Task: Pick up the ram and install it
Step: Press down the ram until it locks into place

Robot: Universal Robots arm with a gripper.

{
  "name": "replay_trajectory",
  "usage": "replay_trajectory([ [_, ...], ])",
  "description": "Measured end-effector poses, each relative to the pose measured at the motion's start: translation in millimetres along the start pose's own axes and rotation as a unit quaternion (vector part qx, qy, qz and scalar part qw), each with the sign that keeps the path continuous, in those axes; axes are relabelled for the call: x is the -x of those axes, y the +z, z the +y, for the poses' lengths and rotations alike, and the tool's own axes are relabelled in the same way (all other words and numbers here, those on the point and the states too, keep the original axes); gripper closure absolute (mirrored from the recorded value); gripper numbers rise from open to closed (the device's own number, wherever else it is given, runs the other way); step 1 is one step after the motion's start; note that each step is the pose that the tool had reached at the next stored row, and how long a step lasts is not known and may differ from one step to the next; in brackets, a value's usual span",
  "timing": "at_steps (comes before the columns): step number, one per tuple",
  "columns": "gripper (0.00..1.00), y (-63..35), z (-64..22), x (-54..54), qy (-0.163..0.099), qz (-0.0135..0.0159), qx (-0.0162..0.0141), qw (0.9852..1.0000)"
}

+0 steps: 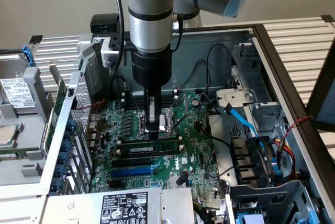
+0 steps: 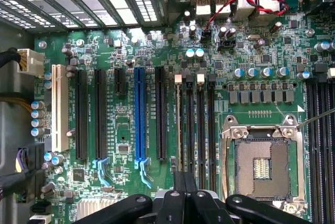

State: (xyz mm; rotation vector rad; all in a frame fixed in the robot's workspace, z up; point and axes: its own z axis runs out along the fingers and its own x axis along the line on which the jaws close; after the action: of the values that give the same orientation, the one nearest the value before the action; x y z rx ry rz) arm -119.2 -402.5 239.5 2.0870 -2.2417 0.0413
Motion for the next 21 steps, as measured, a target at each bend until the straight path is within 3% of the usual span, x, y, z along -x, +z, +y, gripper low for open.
replay_trajectory([
  [5, 0.89, 0.1, 5.4, 0.4, 0.001, 0.0023, -0.0048, 1.0000],
  [21, 0.89, 1.3, 6.3, 0.4, 0.001, 0.0022, -0.0069, 1.0000],
])
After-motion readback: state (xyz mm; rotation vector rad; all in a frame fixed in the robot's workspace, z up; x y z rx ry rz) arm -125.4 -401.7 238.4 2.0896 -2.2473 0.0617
